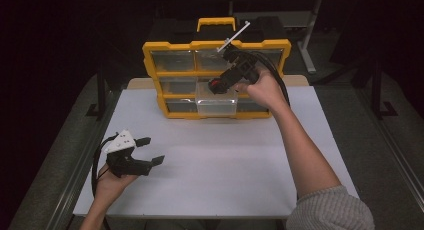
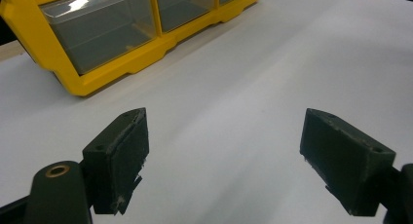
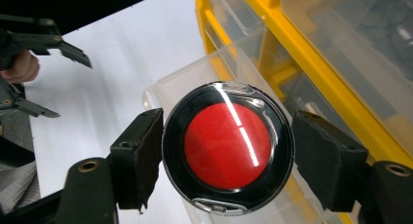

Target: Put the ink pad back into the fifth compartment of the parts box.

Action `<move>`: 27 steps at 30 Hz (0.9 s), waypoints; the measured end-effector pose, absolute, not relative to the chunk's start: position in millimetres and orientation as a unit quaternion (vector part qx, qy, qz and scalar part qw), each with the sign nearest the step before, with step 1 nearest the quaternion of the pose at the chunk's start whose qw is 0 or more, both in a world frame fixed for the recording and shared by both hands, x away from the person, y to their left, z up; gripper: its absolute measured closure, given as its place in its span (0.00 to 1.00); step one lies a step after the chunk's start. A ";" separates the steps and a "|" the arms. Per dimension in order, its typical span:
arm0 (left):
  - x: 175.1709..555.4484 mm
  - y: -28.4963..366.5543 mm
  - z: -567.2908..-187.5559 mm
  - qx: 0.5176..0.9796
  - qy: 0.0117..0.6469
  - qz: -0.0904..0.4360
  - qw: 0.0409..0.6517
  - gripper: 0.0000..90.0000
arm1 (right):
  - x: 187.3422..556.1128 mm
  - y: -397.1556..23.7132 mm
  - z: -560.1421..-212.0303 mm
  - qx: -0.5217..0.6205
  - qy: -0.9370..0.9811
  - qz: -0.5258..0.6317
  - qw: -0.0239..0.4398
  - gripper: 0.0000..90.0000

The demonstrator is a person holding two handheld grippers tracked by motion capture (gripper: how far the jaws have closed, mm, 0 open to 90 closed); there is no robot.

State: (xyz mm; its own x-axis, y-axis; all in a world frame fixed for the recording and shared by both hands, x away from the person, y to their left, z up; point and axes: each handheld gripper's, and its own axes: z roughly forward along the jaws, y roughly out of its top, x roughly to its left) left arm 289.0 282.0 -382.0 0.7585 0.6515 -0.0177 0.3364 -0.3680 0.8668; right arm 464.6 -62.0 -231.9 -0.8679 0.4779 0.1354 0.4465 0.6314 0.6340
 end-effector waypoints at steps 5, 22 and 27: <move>288.9 283.5 -381.2 0.811 0.305 0.168 0.471 0.20 | 469.3 -59.4 -239.2 0.266 0.903 0.337 0.019 0.32; 287.8 285.0 -380.2 0.806 0.310 0.166 0.476 0.20 | 468.4 -55.9 -237.2 0.261 0.897 0.356 0.024 0.35; 288.1 285.0 -380.3 0.805 0.311 0.167 0.478 0.20 | 465.3 -63.4 -229.4 0.252 0.889 0.380 0.028 0.42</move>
